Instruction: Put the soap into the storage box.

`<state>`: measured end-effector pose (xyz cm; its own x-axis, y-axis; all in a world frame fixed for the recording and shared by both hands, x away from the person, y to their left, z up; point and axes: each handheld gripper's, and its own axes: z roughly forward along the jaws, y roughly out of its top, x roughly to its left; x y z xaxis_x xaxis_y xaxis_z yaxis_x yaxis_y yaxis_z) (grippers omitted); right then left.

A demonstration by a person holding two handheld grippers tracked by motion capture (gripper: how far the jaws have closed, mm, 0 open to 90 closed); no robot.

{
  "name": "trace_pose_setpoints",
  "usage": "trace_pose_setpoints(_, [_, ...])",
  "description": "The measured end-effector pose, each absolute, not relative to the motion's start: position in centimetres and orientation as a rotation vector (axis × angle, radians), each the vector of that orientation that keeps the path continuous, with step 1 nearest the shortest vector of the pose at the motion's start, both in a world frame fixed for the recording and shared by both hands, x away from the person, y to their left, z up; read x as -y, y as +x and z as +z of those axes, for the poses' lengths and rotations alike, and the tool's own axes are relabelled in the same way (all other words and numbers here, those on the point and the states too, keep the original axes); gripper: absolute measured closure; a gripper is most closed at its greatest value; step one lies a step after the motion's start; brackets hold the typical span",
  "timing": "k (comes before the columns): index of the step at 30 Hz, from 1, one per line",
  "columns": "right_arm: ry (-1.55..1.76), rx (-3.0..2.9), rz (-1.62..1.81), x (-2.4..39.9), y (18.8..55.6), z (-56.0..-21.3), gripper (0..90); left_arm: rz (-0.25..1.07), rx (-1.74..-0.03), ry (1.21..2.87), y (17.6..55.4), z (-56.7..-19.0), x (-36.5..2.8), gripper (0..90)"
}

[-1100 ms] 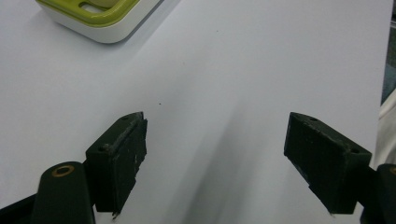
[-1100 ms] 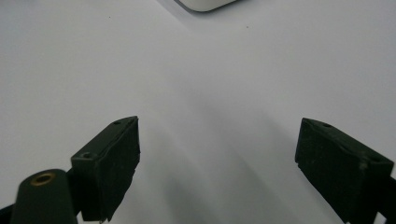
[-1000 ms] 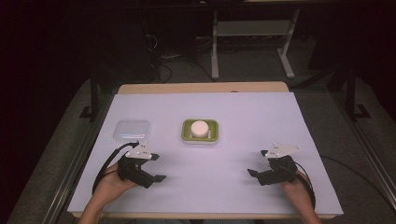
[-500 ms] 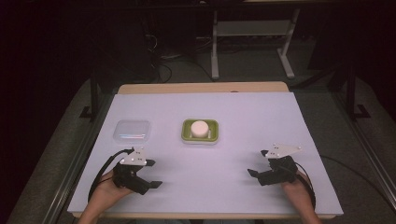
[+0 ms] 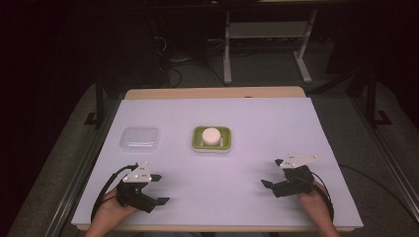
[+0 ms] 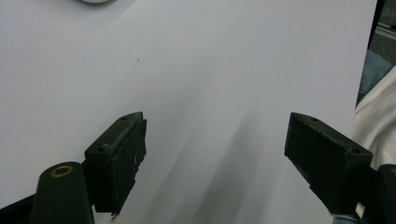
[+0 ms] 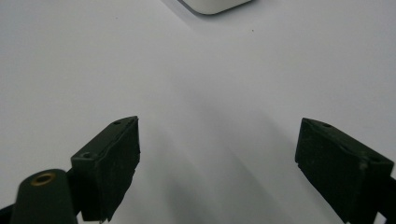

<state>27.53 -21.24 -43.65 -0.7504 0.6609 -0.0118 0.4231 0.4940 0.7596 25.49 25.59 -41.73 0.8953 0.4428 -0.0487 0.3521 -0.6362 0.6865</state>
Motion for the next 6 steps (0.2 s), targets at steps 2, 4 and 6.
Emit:
trace_pose_setpoints(2, [0.911,-2.442,1.117,21.21,27.5,-43.64,13.2,0.156,-0.566,2.327,25.37,-41.95,-25.68,20.4])
trace_pose_setpoints(4, [0.905,-2.445,1.116,21.17,27.48,-43.6,13.2,0.158,-0.562,2.332,25.46,-42.15,-25.75,20.4])
trace_pose_setpoints(6, [0.894,-2.445,1.119,21.16,27.51,-43.57,13.2,0.156,-0.572,2.324,25.58,-42.34,-25.83,20.4])
